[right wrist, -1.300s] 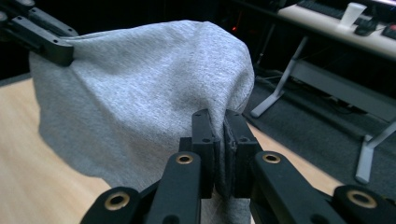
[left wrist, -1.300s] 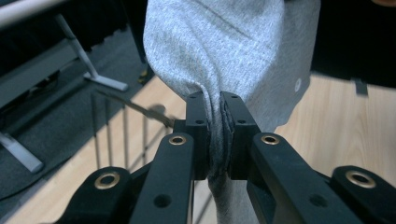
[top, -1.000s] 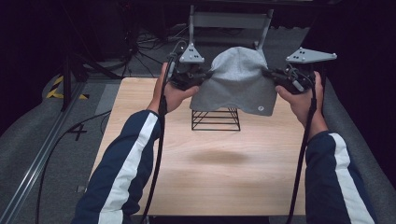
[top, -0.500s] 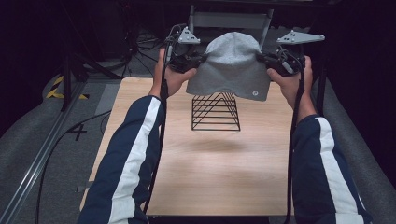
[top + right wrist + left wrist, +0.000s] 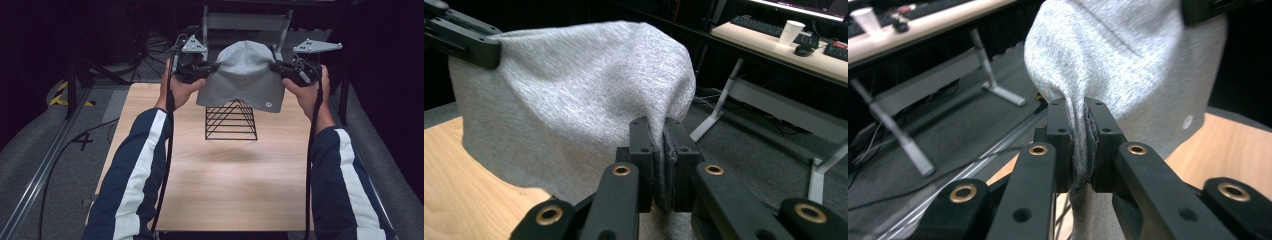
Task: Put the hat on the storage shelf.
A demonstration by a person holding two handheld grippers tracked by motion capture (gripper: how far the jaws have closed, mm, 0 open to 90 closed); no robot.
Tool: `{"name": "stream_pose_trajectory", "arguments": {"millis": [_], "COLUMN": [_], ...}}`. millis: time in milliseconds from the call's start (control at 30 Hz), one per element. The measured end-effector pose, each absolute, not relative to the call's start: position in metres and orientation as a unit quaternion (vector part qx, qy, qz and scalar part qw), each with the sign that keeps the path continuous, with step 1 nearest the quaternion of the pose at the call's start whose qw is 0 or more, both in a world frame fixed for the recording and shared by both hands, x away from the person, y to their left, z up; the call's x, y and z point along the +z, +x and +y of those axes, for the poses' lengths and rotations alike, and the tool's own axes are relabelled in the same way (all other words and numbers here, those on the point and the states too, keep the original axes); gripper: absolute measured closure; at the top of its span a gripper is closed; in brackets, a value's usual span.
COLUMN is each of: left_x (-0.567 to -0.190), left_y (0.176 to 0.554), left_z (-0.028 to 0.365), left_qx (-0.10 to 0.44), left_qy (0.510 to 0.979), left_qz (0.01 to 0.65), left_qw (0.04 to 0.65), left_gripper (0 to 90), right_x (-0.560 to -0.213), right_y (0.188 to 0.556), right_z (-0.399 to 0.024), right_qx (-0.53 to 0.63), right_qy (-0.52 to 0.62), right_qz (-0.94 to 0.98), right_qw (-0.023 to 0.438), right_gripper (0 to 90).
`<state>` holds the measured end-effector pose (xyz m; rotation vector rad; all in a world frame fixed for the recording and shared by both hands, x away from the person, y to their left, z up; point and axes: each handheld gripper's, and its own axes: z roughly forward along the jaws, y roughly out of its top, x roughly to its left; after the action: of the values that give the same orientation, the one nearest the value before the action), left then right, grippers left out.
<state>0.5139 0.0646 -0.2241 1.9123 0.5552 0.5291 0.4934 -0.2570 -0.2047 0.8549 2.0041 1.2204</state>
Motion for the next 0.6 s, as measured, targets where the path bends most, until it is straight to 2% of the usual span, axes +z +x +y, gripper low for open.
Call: {"name": "stream_pose_trajectory", "arguments": {"millis": [333,600], "left_x": [-0.23,-0.254], "left_y": [0.5,0.506], "left_z": [0.07,0.063], "left_qx": [0.217,0.214], "left_qy": [0.796,0.809], "left_qz": [0.222,0.227], "left_qw": [0.52,0.499], "left_gripper": [82.9,82.6], "right_x": [-0.202,-0.224], "right_y": [0.475,0.481], "right_z": [-0.254,-0.253], "right_qx": [0.471,0.459], "right_qy": [0.306,0.315], "right_qz": [0.763,0.768], "right_qw": [0.32,0.315], "right_gripper": [84.5,84.3]}}
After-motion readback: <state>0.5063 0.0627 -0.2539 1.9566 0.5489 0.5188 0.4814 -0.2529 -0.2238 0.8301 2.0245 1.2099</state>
